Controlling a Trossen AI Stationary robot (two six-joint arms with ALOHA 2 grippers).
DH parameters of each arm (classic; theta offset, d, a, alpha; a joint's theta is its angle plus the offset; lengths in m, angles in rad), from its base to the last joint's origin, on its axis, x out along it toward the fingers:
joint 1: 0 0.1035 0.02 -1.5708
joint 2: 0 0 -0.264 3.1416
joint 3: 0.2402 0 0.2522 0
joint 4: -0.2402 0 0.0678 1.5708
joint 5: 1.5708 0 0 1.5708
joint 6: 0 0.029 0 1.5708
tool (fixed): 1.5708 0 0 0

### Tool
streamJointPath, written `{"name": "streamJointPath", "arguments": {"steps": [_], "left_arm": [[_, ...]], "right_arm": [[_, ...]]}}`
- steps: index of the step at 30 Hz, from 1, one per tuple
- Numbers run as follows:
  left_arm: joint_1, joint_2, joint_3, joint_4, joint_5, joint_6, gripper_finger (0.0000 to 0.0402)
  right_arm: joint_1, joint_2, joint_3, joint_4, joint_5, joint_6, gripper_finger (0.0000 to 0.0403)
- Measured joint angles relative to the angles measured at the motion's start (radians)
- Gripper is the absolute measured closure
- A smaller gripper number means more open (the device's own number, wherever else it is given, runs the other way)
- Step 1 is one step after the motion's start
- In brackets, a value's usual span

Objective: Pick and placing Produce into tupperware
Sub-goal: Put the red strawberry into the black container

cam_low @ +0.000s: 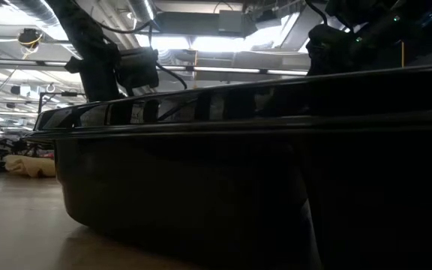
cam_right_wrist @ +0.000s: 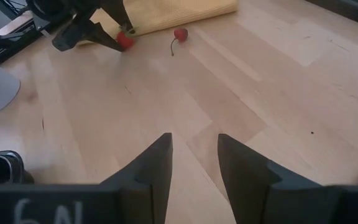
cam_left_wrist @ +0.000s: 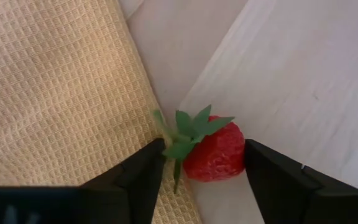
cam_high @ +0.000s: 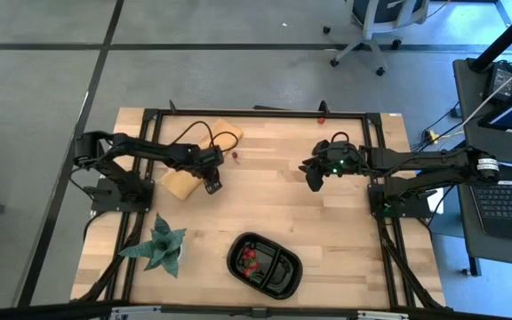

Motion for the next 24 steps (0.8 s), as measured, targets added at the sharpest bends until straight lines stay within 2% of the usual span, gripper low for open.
{"name": "streamJointPath", "arguments": {"steps": [14, 24], "left_arm": [[0.0, 0.002, 0.001, -0.006, -0.027, -0.001, 0.027], [0.0, 0.007, 0.078, -0.014, 0.004, 0.025, 0.027]], "right_arm": [[0.0, 0.0, 0.0, 0.0, 0.0, -0.006, 0.0272], [0.0, 0.0, 0.0, -0.002, 0.0, -0.006, 0.0272]]}}
